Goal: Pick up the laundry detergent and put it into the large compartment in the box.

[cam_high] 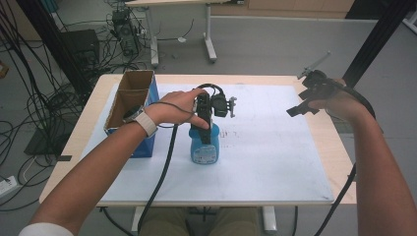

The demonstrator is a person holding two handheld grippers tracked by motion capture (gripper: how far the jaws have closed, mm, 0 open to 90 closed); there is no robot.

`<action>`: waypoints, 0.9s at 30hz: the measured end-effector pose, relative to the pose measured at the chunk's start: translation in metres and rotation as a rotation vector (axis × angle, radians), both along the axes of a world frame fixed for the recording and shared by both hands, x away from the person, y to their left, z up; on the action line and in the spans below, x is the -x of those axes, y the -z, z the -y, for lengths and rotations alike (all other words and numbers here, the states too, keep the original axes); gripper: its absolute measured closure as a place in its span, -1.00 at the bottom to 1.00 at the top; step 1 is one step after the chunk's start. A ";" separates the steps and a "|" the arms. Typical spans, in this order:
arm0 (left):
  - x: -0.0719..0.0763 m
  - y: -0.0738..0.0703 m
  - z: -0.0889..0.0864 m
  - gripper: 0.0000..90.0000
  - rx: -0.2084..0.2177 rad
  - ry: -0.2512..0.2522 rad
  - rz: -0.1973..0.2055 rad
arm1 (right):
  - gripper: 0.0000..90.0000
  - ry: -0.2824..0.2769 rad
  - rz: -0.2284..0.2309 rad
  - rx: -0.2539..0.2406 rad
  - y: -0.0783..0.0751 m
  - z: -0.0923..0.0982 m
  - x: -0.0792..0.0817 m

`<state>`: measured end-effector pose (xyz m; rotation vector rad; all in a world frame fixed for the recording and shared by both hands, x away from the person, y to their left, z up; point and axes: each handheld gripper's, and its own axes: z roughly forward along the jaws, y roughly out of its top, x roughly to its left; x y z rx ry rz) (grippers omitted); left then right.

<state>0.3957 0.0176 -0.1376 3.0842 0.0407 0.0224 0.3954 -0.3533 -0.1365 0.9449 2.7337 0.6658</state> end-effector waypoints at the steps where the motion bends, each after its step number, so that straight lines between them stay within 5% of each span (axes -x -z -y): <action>1: 0.000 0.000 0.000 -0.83 0.000 0.000 0.000 | -0.75 -0.001 0.002 -0.002 0.000 0.000 0.000; 27: 0.000 0.000 -0.002 -0.83 0.012 -0.004 -0.005 | -0.75 0.005 -0.002 -0.003 0.002 0.002 0.000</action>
